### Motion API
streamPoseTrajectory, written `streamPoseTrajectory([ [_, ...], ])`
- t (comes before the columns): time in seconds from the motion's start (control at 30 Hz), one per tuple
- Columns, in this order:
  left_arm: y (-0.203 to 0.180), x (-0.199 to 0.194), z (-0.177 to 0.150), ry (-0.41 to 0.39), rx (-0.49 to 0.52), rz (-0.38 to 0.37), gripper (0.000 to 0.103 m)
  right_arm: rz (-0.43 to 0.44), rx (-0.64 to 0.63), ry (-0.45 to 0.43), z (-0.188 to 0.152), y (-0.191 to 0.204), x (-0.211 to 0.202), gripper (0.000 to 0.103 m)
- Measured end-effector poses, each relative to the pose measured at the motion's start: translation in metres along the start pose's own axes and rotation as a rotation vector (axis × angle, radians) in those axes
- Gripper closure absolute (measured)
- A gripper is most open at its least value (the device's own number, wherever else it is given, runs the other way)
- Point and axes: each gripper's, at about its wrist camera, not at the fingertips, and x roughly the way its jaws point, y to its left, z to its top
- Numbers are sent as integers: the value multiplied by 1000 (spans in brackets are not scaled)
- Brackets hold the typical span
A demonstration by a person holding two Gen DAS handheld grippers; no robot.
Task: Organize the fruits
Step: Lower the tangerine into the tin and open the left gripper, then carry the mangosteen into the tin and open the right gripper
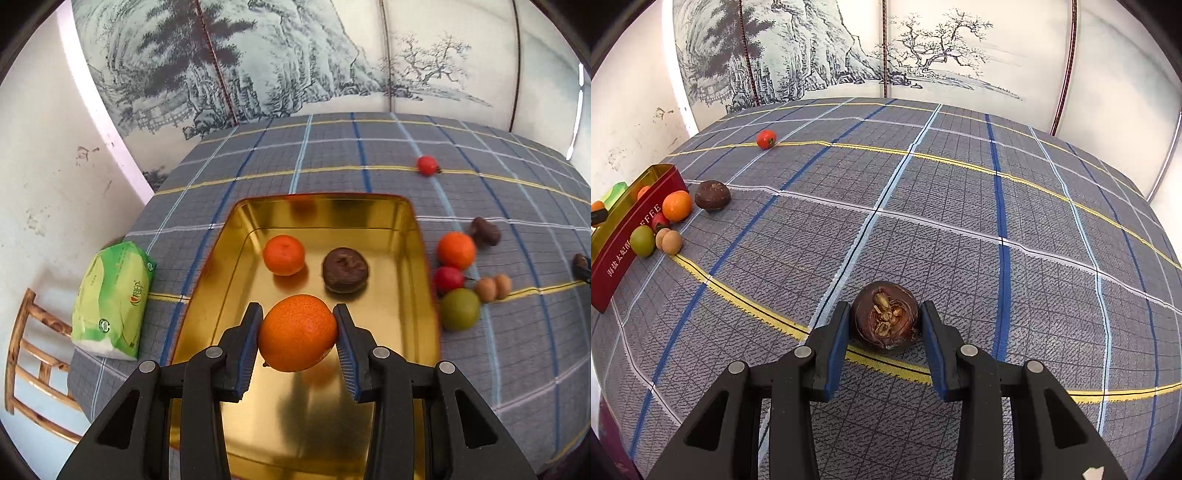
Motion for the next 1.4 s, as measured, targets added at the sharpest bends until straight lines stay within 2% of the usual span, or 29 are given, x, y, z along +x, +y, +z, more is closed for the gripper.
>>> streamPoseTrajectory([
  [0.6, 16, 44, 16, 74, 38, 61, 63, -1, -1, 1, 0, 0, 0, 67],
  [1.23, 25, 61, 18, 96, 55, 105, 62, -2, -2, 1, 0, 1, 0, 68],
  [1.4, 26, 59, 18, 68, 71, 147, 62, -3, -2, 2, 0, 1, 0, 67],
])
